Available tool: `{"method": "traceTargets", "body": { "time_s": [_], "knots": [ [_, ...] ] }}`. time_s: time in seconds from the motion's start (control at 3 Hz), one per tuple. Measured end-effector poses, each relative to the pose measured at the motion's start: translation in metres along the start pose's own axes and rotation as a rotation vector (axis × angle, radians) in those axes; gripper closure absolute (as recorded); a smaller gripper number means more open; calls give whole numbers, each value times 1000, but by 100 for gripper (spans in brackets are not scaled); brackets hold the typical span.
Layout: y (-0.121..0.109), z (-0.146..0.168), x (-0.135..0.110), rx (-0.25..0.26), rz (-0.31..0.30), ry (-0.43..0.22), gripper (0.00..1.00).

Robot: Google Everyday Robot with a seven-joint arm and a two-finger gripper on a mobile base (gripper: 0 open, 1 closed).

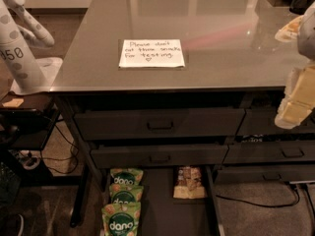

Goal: Pick green rice chip bag from bottom drawer and place on counter

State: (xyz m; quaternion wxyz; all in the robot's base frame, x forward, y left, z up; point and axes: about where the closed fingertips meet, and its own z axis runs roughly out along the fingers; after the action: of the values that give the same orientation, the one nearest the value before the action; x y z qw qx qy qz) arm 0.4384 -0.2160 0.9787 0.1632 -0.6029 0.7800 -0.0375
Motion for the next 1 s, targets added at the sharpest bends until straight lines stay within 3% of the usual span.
{"method": "traceTargets", "body": {
  "time_s": [0.67, 1.0],
  "knots": [
    [3, 3, 0, -1, -1, -18, 0],
    [24, 28, 2, -26, 3, -86, 0]
  ]
}}
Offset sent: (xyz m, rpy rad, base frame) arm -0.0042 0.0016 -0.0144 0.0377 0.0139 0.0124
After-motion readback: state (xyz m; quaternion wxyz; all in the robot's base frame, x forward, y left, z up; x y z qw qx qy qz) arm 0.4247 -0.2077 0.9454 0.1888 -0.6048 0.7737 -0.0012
